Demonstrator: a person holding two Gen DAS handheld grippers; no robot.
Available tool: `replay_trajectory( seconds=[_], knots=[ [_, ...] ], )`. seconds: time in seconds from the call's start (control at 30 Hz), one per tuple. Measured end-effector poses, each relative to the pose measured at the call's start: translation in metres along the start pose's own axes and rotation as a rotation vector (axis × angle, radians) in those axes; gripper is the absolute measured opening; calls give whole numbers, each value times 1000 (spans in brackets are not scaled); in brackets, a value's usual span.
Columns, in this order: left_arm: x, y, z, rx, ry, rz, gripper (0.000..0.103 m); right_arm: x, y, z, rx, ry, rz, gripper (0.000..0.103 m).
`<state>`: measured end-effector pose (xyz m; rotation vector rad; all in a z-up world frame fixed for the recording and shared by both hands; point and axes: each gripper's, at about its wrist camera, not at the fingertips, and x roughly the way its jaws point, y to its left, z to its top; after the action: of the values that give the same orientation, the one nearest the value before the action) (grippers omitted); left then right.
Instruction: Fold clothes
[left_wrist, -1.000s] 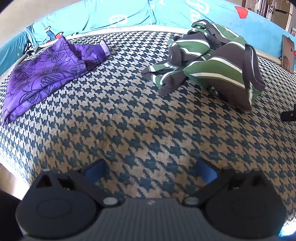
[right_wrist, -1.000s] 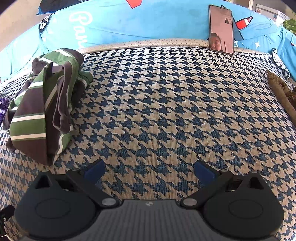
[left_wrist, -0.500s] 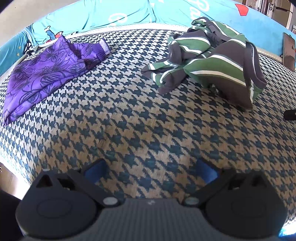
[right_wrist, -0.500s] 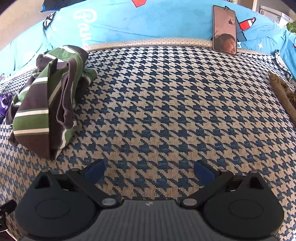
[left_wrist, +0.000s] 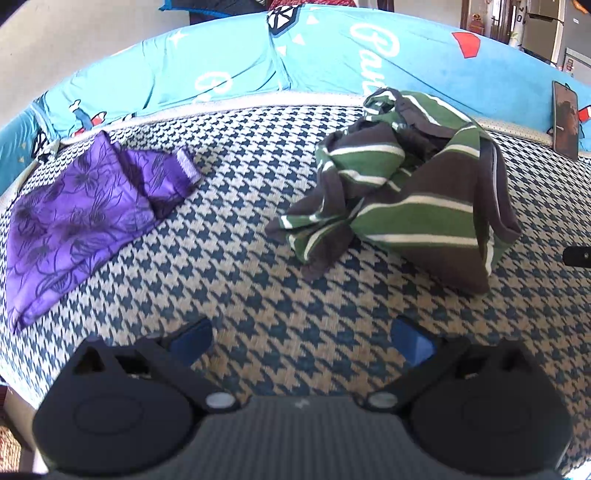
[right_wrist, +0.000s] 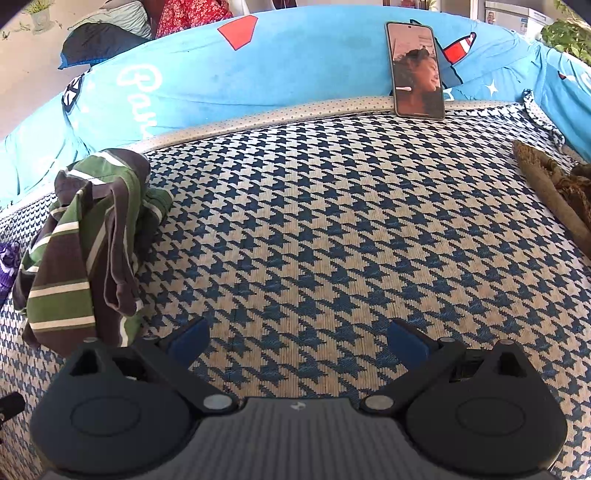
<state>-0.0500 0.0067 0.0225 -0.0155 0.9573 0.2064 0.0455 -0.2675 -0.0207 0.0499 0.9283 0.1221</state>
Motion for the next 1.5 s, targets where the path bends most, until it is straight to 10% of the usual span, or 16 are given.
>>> replay_trajectory(
  seconds=[0.37,0.87,1.5],
  knots=[
    [29,17,20,111,-2,-27,103,15,4,1,-35,35,-61,103],
    [85,37,58,96,-5,215,103,33,13,11,-27,57,-72,103],
    [109,-11,75,111,-4,67,103,66,93,24,-108,20,26,103]
  ],
)
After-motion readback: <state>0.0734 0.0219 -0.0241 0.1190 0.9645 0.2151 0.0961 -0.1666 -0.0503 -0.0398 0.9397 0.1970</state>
